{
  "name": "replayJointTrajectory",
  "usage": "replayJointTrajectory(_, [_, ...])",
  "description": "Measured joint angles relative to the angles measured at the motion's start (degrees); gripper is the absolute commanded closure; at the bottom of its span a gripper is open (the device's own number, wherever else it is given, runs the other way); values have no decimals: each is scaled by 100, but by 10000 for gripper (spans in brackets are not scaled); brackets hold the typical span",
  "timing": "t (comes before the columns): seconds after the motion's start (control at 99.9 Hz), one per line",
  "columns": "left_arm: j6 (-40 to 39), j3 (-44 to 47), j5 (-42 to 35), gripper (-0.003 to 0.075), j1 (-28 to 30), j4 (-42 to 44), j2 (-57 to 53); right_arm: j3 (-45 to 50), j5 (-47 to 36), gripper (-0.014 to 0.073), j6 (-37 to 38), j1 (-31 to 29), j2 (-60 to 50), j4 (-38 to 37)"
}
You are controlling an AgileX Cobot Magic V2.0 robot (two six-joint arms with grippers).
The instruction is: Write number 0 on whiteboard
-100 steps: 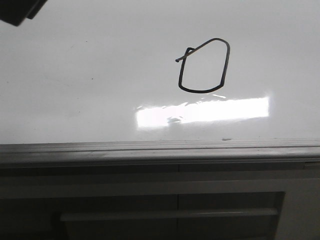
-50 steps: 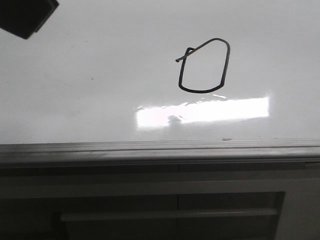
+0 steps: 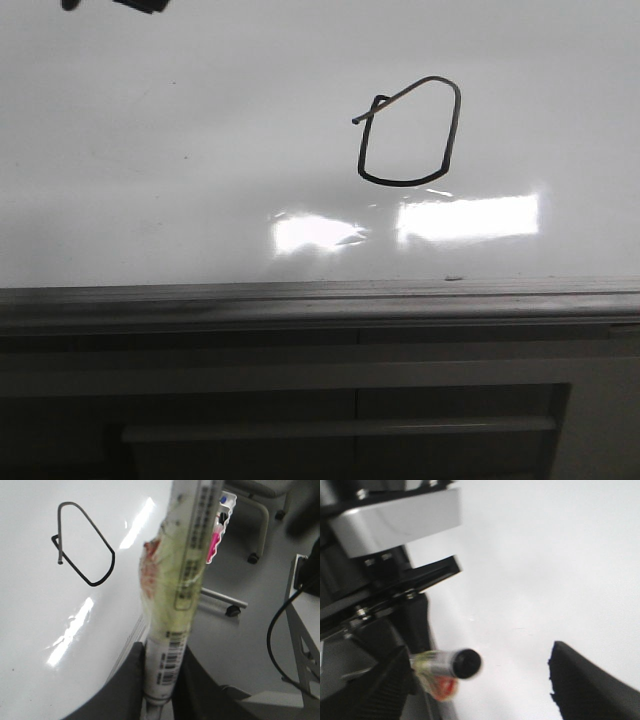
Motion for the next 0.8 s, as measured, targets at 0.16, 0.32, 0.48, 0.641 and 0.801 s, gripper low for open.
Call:
replayJointTrajectory(0.16, [-692,602,-1217,740,0,-170,0,132,-29,494,124,-935,-610,13])
replayJointTrajectory(0.32, [-1399,1280,-2965,740,0,-732,23,640,162,662,200,-1588,-1210,13])
replayJointTrajectory(0.48, [-1540,1486,-3921,740,0,-1326,224,1317,211,662,214,-1702,-1666,13])
replayJointTrajectory(0.641, [-1567,1462,-4048,740,0,-1590,714,1681,200,662,245,-1702,-1757,26])
replayJointTrajectory(0.801, [-1568,1294,-4056,740,0,-1951,1183,1722,1,662,253,-1702,-1757,204])
